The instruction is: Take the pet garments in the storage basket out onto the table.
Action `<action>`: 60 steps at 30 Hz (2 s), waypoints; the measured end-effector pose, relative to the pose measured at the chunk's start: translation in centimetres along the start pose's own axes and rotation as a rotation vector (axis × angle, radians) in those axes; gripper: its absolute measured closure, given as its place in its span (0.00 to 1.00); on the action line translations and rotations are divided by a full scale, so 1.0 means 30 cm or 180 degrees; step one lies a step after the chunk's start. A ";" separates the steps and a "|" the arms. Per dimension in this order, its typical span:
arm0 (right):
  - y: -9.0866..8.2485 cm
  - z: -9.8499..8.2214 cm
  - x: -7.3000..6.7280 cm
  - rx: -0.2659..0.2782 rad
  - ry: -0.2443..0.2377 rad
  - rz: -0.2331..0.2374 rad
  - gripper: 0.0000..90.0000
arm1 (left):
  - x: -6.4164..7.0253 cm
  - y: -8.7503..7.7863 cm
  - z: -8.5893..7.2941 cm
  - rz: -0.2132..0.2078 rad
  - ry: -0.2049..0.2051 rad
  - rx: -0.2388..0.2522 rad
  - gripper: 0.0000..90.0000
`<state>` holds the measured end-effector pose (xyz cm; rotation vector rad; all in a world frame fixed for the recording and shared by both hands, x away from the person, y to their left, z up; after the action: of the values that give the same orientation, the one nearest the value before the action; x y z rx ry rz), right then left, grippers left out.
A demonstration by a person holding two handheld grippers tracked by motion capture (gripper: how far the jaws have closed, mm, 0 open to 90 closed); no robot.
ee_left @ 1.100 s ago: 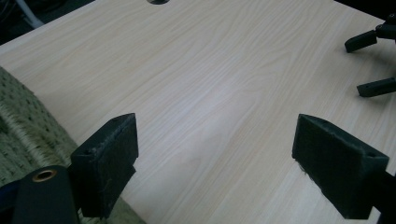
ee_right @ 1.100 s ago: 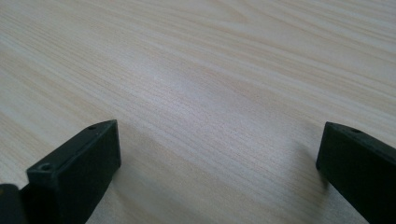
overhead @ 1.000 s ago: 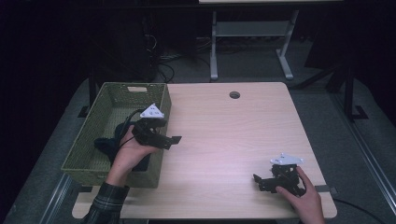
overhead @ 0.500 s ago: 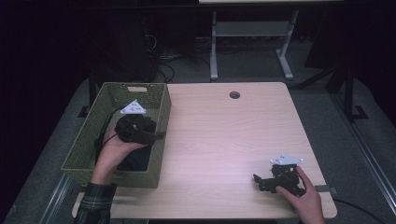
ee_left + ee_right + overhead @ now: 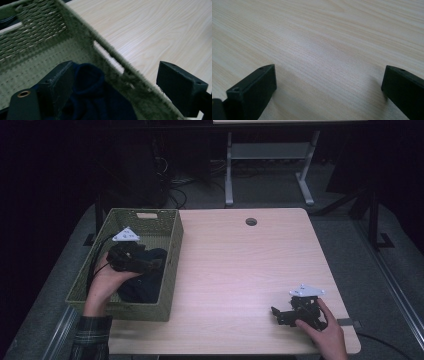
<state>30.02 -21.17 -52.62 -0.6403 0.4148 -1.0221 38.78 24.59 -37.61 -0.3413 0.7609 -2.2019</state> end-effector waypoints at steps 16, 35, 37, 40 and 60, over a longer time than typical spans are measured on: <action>0.000 0.000 0.000 -0.0002 0.0007 -0.0002 0.00 | -0.094 0.025 -0.119 0.0149 -0.0038 -0.0406 0.16; 0.000 0.000 -0.001 0.0002 0.0019 -0.0002 0.00 | -0.088 0.162 -0.253 0.0012 0.0035 -0.1053 0.15; 0.000 0.000 -0.001 0.0002 0.0019 -0.0002 0.00 | -0.088 0.175 -0.266 -0.0001 0.0028 -0.1119 0.15; 0.000 0.000 -0.001 0.0002 0.0019 -0.0002 0.00 | -0.087 0.189 -0.283 0.0002 0.0026 -0.1240 0.15; 0.000 0.000 -0.001 0.0002 0.0018 -0.0002 0.00 | -0.075 0.181 -0.291 -0.0187 -0.0102 -0.1474 0.73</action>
<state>30.01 -21.13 -52.62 -0.6371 0.4193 -1.0249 39.43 26.99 -47.82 -0.6317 1.2565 -2.0502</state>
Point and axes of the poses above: each handheld gripper's, and its own axes: y roughly forward along the jaws, z roughly out of its top, x roughly to its right, the point moved 6 cm from there along y, roughly forward along the jaws, and after that the axes turned 4 degrees about x, right-handed, at the moved point
